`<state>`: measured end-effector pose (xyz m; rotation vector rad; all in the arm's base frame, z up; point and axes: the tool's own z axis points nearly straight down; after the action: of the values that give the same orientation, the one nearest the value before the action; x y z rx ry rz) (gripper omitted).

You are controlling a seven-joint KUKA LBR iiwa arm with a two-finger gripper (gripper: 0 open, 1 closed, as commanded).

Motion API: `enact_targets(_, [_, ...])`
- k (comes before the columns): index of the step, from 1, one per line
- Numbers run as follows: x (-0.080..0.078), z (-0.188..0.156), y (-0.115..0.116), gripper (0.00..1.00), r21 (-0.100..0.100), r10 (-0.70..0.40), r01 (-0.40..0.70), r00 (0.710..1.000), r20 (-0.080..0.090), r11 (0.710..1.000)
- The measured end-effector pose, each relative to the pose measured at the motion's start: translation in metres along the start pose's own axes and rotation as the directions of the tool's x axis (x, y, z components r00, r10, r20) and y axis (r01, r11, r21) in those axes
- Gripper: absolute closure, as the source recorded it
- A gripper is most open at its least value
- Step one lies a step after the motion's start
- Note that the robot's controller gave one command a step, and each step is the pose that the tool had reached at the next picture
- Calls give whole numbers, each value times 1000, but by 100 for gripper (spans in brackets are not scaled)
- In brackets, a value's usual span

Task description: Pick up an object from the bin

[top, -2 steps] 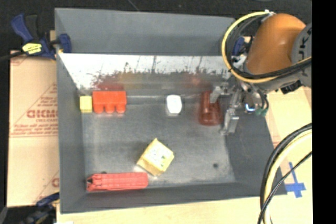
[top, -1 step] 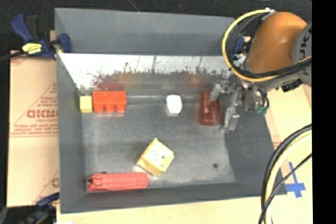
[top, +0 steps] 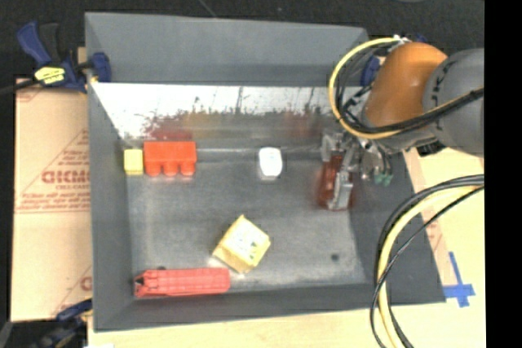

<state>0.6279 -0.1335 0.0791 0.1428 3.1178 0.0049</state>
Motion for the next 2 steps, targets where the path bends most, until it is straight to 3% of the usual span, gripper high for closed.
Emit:
enact_targets(1, [3,-31,-3,0,7,60,-60,998,-2,998])
enact_targets(2, [-5,-23,-21,0,3,301,-301,954,3,954])
